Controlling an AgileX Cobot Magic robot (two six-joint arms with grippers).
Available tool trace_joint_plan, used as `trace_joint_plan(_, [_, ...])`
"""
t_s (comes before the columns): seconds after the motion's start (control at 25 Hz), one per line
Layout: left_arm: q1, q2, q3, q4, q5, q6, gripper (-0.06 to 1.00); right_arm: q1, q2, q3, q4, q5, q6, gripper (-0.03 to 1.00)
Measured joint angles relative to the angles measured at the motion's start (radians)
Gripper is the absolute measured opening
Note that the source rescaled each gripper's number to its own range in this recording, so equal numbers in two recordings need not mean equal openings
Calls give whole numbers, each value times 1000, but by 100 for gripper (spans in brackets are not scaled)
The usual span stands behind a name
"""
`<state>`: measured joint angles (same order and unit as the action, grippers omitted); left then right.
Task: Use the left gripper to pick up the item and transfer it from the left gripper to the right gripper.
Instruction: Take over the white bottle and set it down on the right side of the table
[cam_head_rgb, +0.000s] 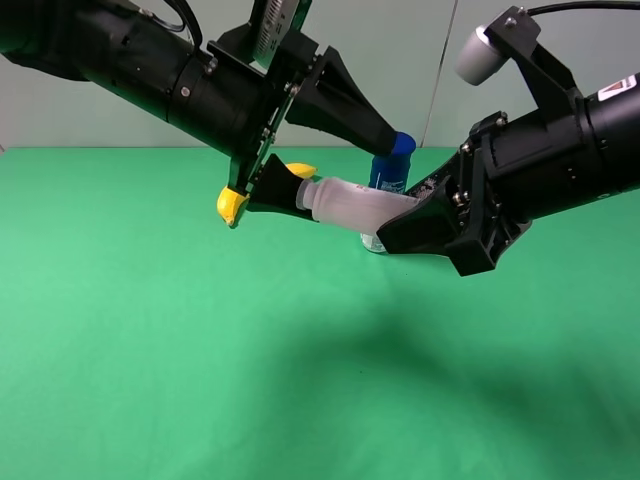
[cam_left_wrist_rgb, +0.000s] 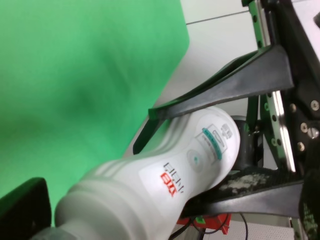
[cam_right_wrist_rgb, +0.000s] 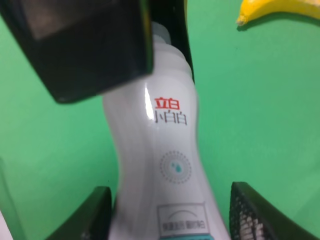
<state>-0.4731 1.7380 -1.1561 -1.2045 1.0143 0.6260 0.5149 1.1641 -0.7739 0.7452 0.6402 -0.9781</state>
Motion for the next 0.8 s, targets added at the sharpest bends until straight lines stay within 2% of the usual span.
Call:
trace_joint_plan(0.36, [0,0,0,73,-9,-6,100,0,0,0,0,12,0,18])
trace_joint_plan(0.56, [6,0,0,77,-16,-7,100,0,0,0,0,16,0,17])
trace_joint_plan(0.68, [42,0,0,77,-16,-7,100,0,0,0,0,16,0,16])
trace_joint_plan(0.8, [73,0,0,77,-10,-7,100,0,0,0,0,19,1,10])
